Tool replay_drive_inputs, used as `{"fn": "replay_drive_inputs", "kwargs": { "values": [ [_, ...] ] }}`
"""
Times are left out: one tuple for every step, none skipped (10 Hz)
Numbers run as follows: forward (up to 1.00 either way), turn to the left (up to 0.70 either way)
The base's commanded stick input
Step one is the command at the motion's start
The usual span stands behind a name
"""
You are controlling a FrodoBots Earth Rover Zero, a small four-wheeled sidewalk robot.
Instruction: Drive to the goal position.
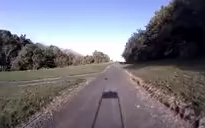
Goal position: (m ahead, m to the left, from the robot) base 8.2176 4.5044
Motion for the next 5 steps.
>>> {"fn": "replay_drive_inputs", "kwargs": {
  "values": [
    [0.5,0.0],
    [0.5,0.0],
    [0.5,0.0],
    [0.5,0.0],
    [0.5,0.0]
  ]
}}
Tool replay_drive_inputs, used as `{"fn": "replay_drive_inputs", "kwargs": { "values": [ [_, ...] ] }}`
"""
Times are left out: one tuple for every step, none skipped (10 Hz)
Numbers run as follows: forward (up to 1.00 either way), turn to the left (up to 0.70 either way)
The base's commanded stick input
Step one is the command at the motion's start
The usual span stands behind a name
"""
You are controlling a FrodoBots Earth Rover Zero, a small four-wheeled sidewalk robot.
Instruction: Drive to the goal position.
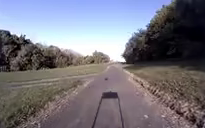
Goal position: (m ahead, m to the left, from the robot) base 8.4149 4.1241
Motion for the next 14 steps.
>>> {"fn": "replay_drive_inputs", "kwargs": {
  "values": [
    [0.5,0.0],
    [0.5,0.0],
    [0.5,0.0],
    [0.5,0.0],
    [0.5,0.0],
    [0.5,0.0],
    [0.5,0.0],
    [0.5,0.0],
    [0.5,0.0],
    [0.5,0.0],
    [0.5,0.0],
    [0.5,0.0],
    [0.5,0.0],
    [0.5,0.0]
  ]
}}
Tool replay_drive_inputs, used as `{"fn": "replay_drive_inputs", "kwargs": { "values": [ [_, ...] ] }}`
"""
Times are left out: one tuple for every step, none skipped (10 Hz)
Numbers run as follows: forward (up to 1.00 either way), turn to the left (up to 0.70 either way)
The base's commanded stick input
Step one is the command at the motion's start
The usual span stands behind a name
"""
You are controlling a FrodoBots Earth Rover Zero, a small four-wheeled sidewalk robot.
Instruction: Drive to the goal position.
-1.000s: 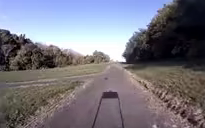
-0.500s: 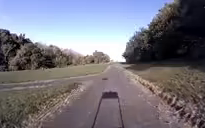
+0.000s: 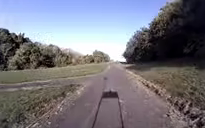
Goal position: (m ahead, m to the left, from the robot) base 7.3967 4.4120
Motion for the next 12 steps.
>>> {"fn": "replay_drive_inputs", "kwargs": {
  "values": [
    [0.5,0.0],
    [0.5,0.0],
    [0.5,0.0],
    [0.5,0.0],
    [0.5,0.0],
    [0.5,0.0],
    [0.5,0.0],
    [0.5,0.0],
    [0.5,0.0],
    [0.5,0.0],
    [0.5,0.03],
    [0.5,0.07]
  ]
}}
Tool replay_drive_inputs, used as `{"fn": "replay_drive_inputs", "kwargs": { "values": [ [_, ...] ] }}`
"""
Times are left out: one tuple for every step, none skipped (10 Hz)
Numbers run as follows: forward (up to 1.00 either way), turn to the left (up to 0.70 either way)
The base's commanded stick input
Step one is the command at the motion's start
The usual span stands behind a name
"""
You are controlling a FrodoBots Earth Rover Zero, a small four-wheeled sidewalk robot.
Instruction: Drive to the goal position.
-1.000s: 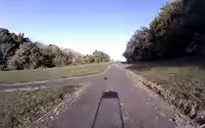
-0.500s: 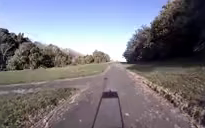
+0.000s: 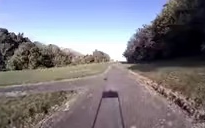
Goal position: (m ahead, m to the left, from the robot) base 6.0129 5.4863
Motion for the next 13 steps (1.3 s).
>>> {"fn": "replay_drive_inputs", "kwargs": {
  "values": [
    [0.5,0.11],
    [0.5,0.13],
    [0.5,0.13],
    [0.5,0.12],
    [0.5,0.1],
    [0.5,0.06],
    [0.5,0.04],
    [0.5,0.12],
    [0.5,0.43],
    [0.5,0.5],
    [0.5,0.5],
    [0.5,0.5],
    [0.5,0.24]
  ]
}}
